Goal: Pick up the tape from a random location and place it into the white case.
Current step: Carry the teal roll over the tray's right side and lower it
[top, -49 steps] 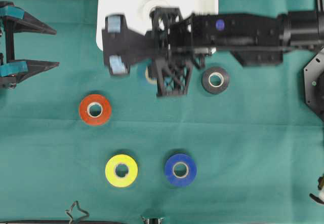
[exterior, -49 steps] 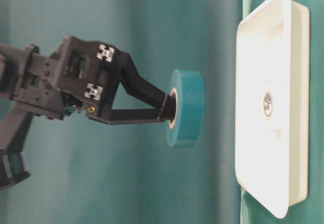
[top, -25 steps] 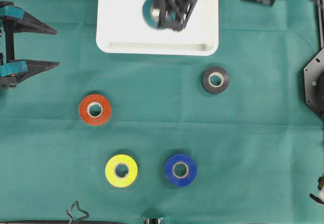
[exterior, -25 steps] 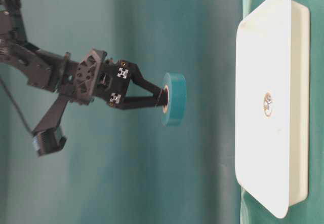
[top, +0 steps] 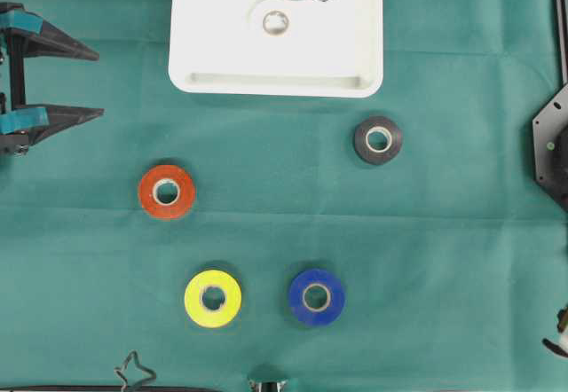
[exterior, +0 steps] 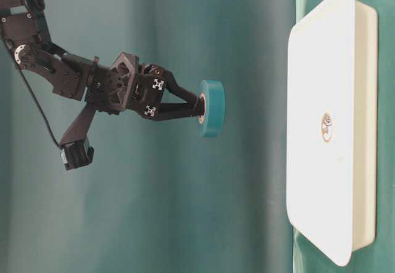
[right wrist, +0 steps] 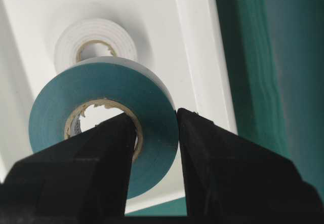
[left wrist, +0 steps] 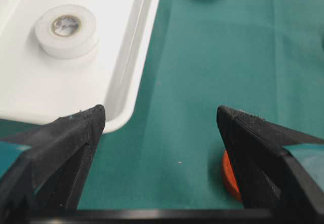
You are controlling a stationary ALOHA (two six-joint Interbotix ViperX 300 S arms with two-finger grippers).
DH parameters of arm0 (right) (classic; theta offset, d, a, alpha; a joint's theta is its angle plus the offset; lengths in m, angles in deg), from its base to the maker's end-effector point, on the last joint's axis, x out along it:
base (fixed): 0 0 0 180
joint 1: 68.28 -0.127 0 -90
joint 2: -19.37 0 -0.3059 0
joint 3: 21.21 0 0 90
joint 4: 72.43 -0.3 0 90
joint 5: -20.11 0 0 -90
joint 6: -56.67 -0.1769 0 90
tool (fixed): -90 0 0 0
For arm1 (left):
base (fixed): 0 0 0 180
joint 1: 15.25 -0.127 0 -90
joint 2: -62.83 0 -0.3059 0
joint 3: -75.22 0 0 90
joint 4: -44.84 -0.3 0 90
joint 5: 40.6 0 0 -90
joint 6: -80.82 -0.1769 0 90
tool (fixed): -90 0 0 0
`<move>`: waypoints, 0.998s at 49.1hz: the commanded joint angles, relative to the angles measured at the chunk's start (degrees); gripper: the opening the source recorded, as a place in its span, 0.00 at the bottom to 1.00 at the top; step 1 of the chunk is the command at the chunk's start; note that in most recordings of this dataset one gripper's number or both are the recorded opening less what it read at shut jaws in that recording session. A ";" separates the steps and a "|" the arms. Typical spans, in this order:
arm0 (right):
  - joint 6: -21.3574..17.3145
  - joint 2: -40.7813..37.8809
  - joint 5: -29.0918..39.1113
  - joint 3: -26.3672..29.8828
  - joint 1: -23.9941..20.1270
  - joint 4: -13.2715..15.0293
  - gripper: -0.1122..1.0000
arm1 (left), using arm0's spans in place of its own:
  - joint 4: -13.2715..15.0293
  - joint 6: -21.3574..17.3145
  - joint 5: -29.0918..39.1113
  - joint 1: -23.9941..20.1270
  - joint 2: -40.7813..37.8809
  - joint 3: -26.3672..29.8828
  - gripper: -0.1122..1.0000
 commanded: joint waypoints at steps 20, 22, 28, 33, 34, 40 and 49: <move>-0.18 4.48 -0.09 -3.08 0.53 0.00 0.36 | 0.09 0.09 -0.26 -0.35 -0.35 0.70 0.99; -0.26 5.45 -0.18 -4.04 0.70 0.00 0.36 | 0.00 0.09 -0.26 -0.35 -0.35 0.70 0.99; -0.70 8.35 -0.26 -7.65 1.32 0.00 0.36 | 0.09 0.09 -0.26 -0.35 -0.35 0.70 0.99; -0.88 10.90 -1.05 -11.43 1.76 0.09 0.36 | 0.09 0.09 -0.26 -0.44 -0.35 0.70 0.99; -0.88 11.34 -1.32 -12.04 1.76 0.00 0.36 | 0.09 0.09 -0.26 -0.35 -0.35 0.70 0.99; -1.05 13.97 -3.43 -15.82 2.29 0.00 0.36 | 0.18 0.09 -0.18 -0.35 -0.35 0.70 0.99; -1.05 15.56 -5.54 -18.11 2.64 0.09 0.36 | 0.09 0.09 -0.26 -0.35 -0.35 0.79 0.99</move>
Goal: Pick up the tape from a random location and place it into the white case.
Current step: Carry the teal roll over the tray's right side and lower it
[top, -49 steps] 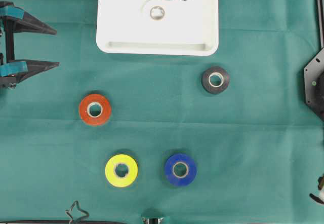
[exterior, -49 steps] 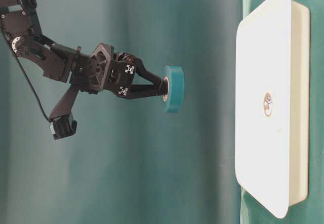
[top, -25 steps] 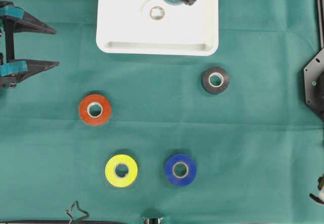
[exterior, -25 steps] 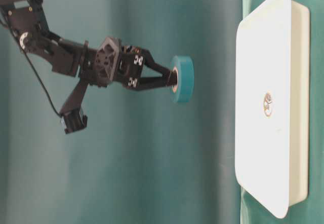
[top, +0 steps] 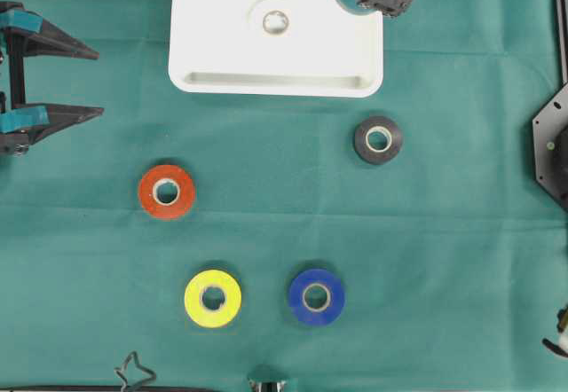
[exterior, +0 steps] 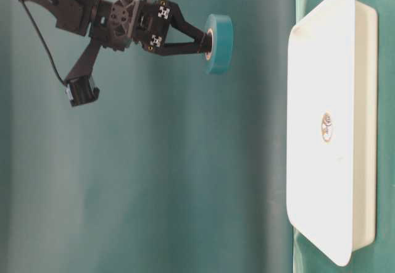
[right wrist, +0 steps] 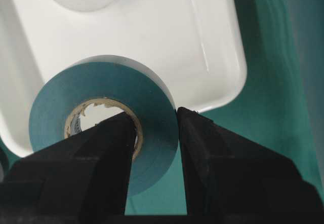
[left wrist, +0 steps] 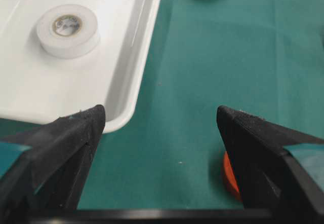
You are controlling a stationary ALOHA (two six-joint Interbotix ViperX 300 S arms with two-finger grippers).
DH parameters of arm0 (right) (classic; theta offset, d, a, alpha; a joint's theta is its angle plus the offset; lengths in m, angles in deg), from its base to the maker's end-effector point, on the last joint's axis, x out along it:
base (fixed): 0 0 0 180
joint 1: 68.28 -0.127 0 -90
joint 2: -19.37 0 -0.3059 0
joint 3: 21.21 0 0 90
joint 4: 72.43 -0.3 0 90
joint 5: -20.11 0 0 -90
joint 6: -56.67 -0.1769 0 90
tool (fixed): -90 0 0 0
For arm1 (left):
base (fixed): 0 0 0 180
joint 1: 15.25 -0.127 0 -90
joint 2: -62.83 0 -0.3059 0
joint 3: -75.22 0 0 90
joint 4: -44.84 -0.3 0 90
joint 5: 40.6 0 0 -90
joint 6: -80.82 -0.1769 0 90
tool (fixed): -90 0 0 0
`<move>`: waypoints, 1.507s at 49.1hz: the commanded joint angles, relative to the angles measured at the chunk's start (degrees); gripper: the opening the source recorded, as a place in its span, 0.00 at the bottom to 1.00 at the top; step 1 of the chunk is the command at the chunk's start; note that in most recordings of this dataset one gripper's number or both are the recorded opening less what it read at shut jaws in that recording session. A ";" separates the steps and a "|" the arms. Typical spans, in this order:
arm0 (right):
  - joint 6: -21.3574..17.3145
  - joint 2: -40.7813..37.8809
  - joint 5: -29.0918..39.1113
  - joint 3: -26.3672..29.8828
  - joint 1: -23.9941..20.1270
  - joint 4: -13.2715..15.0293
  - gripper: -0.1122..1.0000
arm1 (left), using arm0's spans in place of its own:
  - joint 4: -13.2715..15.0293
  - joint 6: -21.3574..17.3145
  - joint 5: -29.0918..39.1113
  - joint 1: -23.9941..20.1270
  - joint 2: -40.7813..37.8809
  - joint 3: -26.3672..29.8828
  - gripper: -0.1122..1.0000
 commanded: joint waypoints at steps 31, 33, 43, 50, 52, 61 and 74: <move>0.00 0.88 -1.67 0.35 0.18 0.00 0.36 | 0.18 0.09 -0.26 -0.18 -0.35 0.70 0.99; -0.09 0.97 -1.67 0.35 0.18 0.00 0.36 | 0.18 0.09 -0.18 -0.18 -0.35 0.70 0.99; -0.09 0.97 -1.67 0.35 0.18 0.00 0.36 | 0.18 0.09 -0.26 -0.18 -0.35 0.79 0.99; -0.09 0.88 -1.67 0.35 0.18 0.00 0.36 | 0.18 0.09 -0.26 -0.18 -0.35 0.70 0.99; -0.09 0.97 -1.67 0.35 0.18 0.00 0.36 | 0.18 0.09 -0.26 -0.18 -0.35 0.70 0.99; -0.09 0.97 -1.67 0.26 0.18 0.09 0.36 | 0.18 0.09 -0.18 -0.18 -0.35 0.70 0.99; -0.09 0.53 -4.66 -1.76 0.18 -0.09 0.36 | 0.18 0.09 -0.26 -0.18 -0.35 0.70 0.99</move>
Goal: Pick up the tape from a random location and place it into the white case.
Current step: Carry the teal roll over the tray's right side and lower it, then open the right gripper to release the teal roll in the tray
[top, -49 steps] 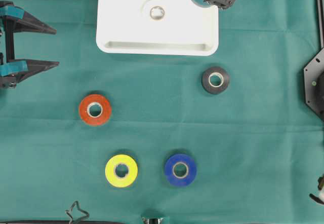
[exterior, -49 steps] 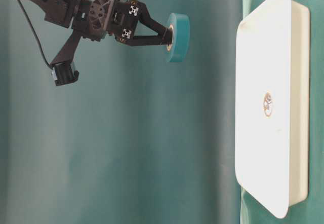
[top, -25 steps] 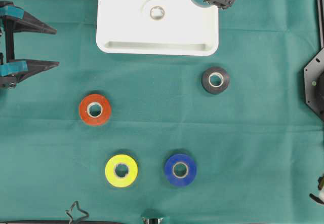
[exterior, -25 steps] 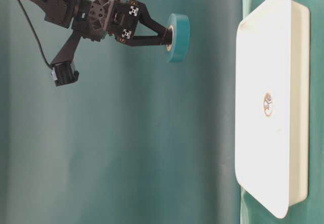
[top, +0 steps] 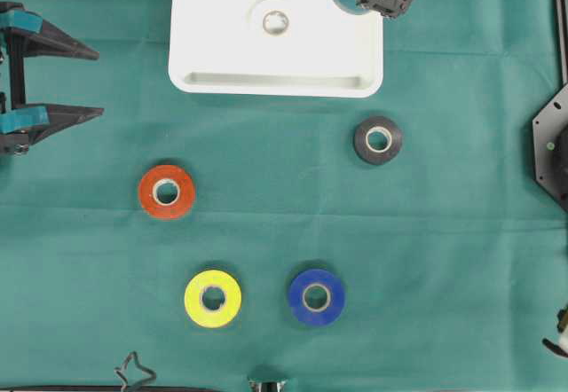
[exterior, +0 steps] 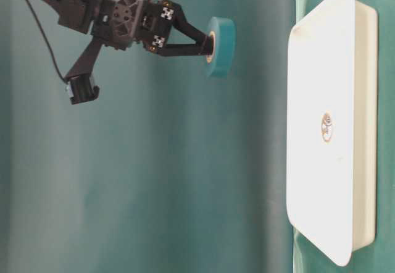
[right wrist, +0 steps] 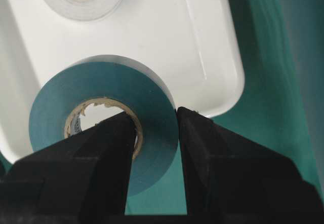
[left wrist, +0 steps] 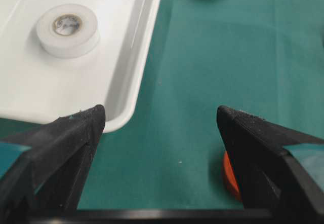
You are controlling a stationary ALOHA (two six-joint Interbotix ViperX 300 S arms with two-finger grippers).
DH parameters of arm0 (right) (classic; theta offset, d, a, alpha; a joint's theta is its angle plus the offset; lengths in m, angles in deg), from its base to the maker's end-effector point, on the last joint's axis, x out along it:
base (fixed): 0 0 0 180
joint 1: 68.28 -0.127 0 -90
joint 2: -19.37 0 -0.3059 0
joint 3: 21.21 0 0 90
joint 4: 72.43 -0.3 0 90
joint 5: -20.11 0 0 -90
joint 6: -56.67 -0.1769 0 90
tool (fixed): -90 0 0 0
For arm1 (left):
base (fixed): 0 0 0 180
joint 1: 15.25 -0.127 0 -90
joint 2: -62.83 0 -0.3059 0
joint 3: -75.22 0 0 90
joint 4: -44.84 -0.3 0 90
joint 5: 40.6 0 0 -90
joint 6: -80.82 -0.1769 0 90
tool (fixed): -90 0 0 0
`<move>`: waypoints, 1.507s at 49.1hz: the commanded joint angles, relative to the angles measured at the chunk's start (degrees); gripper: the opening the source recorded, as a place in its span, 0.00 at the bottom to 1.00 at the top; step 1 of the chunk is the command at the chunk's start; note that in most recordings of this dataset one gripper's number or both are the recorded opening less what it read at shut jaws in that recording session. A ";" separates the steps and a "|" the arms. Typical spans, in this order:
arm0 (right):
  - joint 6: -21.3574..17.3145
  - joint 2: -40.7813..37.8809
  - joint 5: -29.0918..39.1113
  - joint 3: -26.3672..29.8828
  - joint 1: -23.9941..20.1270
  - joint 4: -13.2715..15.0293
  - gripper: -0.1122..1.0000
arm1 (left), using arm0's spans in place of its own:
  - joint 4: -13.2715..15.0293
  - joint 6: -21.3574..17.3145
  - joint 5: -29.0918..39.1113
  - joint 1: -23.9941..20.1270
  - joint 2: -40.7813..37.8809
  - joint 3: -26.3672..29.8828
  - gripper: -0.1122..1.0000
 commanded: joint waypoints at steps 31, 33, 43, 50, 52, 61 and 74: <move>-0.26 -8.35 -19.25 -9.32 0.09 -1.67 0.36 | 0.09 0.09 -0.35 -0.18 -0.35 0.70 0.99; -0.26 -8.96 -20.04 -9.40 0.09 -1.67 0.36 | 0.09 0.09 -0.35 -0.18 -0.35 0.70 0.99; -0.18 -11.16 -22.24 -9.67 0.09 -1.67 0.36 | 0.09 0.09 -0.35 -0.18 -0.35 0.70 0.99; -0.18 -11.25 -22.24 -9.67 0.09 -1.67 0.36 | 0.09 0.09 -0.26 -0.18 -0.35 0.70 0.99; -0.18 -11.25 -22.24 -9.67 0.18 -1.67 0.36 | 0.09 0.09 -0.35 -0.18 -0.35 0.70 0.99; -0.09 -11.25 -21.97 -9.49 0.18 -1.67 0.36 | 0.09 0.09 -0.35 -0.26 -0.35 0.70 0.99; -0.09 -11.25 -20.74 -9.32 0.44 -1.67 0.36 | 0.00 0.09 -0.35 -0.18 -0.35 0.70 0.99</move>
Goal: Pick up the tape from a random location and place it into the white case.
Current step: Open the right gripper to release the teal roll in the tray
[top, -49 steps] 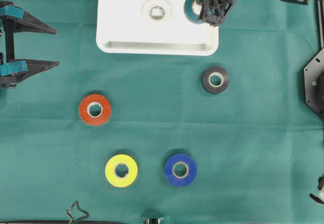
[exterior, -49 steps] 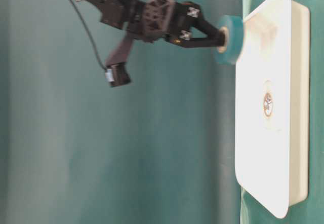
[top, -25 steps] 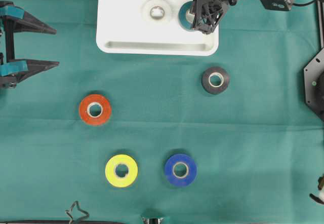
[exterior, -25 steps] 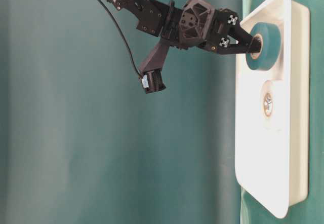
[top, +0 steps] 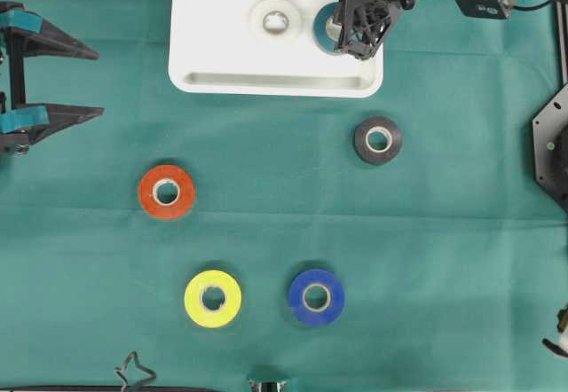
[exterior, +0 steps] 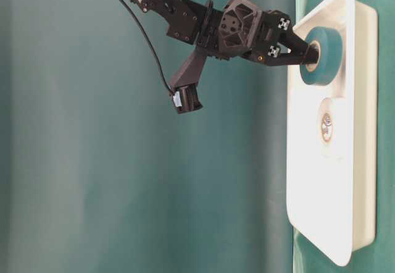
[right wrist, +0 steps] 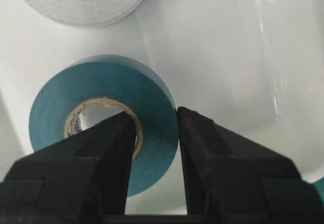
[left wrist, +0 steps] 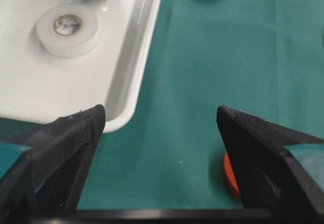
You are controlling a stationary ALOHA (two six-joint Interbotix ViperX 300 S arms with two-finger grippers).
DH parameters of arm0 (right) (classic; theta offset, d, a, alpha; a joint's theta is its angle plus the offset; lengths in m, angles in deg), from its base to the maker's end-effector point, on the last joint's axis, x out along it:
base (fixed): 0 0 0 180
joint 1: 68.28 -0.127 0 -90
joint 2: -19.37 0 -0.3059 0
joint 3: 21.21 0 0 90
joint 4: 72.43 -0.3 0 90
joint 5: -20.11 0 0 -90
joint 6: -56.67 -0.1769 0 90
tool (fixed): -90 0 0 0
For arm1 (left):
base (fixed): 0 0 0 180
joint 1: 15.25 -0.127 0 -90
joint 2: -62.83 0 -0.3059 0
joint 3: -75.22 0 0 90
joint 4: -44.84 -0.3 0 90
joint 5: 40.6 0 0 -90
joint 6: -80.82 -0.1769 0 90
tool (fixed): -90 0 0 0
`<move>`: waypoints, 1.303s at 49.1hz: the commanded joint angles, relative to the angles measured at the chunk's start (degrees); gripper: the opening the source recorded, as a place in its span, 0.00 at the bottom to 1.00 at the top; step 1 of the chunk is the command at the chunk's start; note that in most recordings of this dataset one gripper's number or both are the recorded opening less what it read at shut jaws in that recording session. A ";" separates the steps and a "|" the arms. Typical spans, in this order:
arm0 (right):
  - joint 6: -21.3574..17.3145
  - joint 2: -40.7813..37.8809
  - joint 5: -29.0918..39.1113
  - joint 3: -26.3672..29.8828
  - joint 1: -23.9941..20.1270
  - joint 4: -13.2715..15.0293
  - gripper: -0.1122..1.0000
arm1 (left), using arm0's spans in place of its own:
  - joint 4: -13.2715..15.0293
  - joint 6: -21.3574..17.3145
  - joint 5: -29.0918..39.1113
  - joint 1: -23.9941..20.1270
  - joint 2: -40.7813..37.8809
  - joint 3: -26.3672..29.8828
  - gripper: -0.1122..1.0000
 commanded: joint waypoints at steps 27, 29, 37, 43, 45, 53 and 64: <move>0.00 0.97 1.05 1.49 0.62 0.26 0.92 | 0.18 0.09 -0.35 -0.18 -0.35 0.70 0.99; 0.00 0.97 1.05 1.49 0.70 0.26 0.91 | 0.18 0.09 -0.35 -0.18 -0.35 0.70 0.99; 0.00 0.97 1.23 1.49 0.62 0.18 0.90 | 0.18 0.09 -0.35 -0.18 -0.35 0.70 0.99; 0.00 0.97 1.32 1.58 0.62 0.18 0.90 | 0.09 0.09 -0.35 -0.18 -0.35 0.79 0.99; 0.00 1.14 1.67 1.67 0.62 0.18 0.90 | 0.18 0.09 -0.35 -0.18 -0.35 0.70 0.99; 0.00 3.08 4.66 2.99 0.62 0.18 0.90 | 0.18 0.09 -0.35 -0.18 -0.35 0.79 0.99; 0.00 7.56 11.16 5.80 0.35 0.53 0.90 | 0.18 0.09 -0.35 -0.70 -0.35 0.70 0.99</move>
